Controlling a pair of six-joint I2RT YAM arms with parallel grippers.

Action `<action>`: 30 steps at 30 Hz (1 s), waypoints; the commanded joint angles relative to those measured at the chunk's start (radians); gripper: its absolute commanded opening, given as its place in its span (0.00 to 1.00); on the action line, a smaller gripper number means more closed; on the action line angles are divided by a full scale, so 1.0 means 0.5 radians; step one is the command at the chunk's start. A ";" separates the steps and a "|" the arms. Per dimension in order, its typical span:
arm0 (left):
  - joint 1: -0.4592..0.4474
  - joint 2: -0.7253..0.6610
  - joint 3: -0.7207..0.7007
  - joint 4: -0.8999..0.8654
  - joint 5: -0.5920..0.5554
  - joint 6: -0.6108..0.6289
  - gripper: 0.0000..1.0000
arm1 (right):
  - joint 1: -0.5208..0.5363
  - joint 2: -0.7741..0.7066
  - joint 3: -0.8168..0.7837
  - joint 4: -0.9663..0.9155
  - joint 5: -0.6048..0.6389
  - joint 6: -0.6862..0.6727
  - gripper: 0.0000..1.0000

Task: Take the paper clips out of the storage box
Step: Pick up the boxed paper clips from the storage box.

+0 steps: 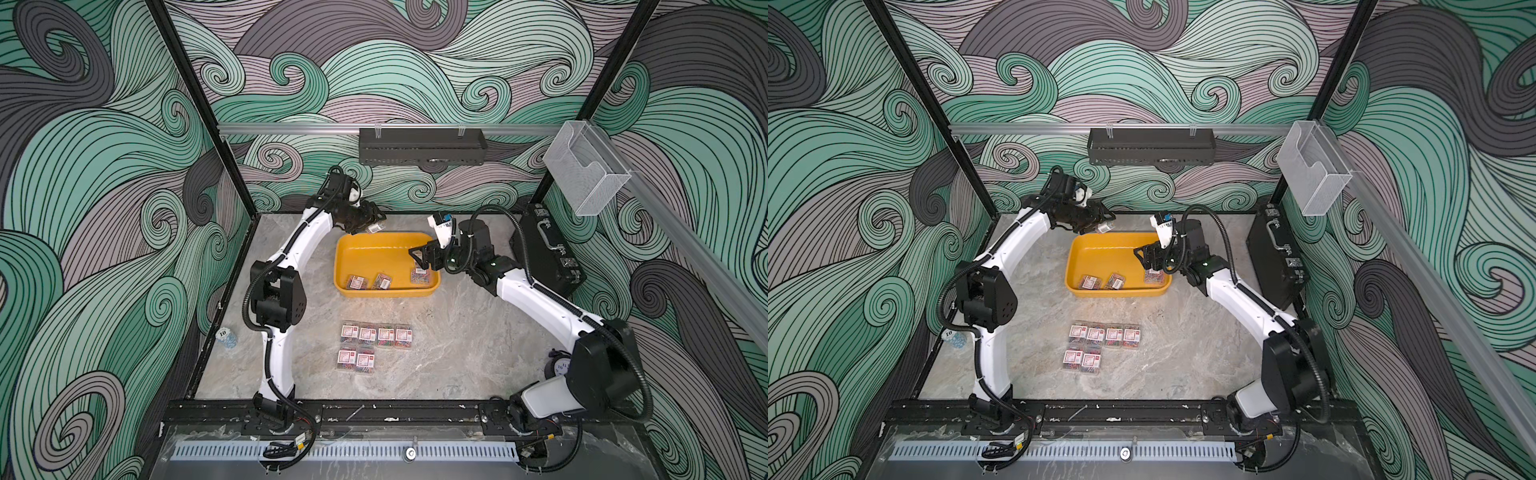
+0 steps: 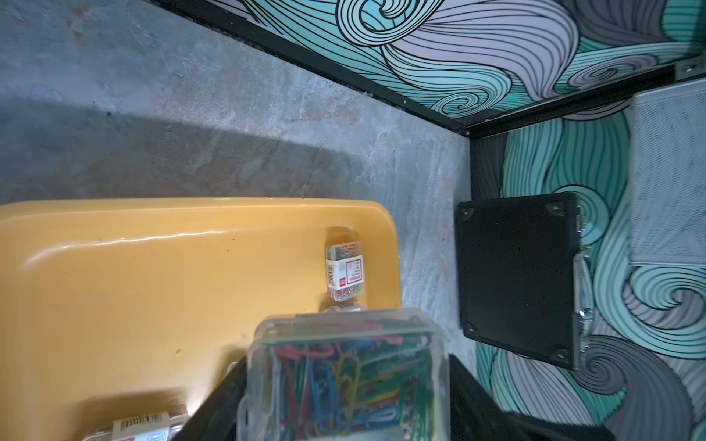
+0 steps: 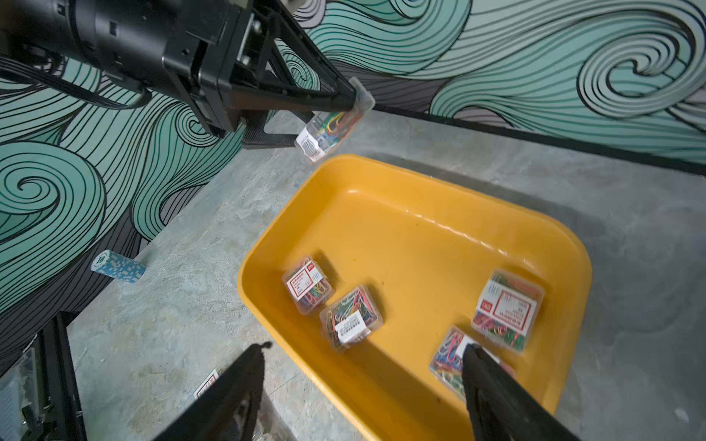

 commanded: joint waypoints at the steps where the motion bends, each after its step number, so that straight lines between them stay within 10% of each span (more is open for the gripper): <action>1: 0.018 -0.084 0.034 0.031 0.339 -0.109 0.60 | -0.004 0.124 0.108 0.220 -0.322 -0.220 0.84; 5: 0.020 -0.117 0.018 0.070 0.441 -0.186 0.60 | -0.010 0.274 0.208 0.339 -0.479 -0.325 0.99; 30: 0.012 -0.340 -0.250 0.244 0.717 -0.268 0.60 | -0.016 0.717 0.714 0.576 -0.806 -0.138 0.90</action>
